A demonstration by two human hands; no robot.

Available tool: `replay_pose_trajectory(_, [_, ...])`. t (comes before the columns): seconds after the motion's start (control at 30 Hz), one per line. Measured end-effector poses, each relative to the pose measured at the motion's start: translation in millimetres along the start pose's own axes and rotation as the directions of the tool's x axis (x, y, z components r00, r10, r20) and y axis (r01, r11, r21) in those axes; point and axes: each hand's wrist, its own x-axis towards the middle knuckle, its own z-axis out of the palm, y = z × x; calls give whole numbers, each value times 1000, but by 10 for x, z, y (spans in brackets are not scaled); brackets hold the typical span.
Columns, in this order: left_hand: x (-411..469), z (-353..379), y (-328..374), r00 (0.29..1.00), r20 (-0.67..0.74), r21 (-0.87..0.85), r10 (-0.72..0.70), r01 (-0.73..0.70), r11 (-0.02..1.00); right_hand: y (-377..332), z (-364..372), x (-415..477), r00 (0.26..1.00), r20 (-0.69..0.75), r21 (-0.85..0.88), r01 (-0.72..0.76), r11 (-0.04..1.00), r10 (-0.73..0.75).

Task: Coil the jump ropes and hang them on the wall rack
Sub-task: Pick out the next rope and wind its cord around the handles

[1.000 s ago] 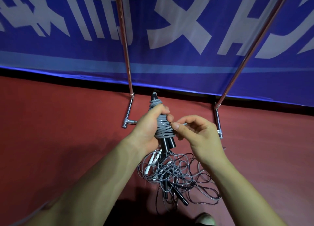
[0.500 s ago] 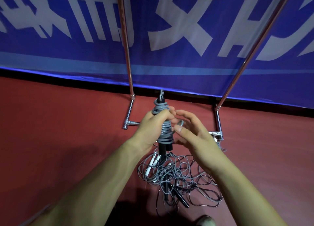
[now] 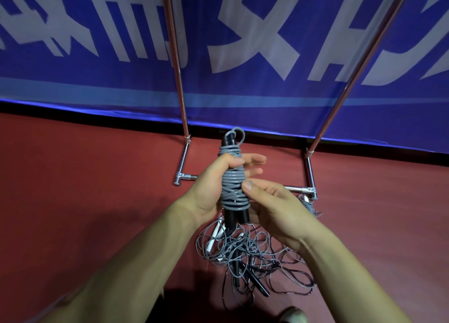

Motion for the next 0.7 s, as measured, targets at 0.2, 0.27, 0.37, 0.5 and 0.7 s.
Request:
replay_pose_trajectory(0.2, [8,-15,9,996,76,-132,-49,59,990,14,58,9,997,-70,38,48,998,-45])
replay_pose_trajectory(0.27, [18,-11,-3,997,11,-44,-75,75,996,7,75,19,996,-80,73,48,996,-43])
replay_pose_trajectory(0.37, [28,26,5,984,-149,53,-102,111,992,3,70,44,986,-159,56,56,997,-47])
replay_pose_trajectory(0.5, [45,-7,-18,973,-226,70,-56,73,995,18,20,58,935,-335,-129,76,989,-116])
replay_pose_trajectory(0.7, [96,-37,-92,957,-290,160,-1,49,986,69,6,61,952,-295,-294,-7,956,-84])
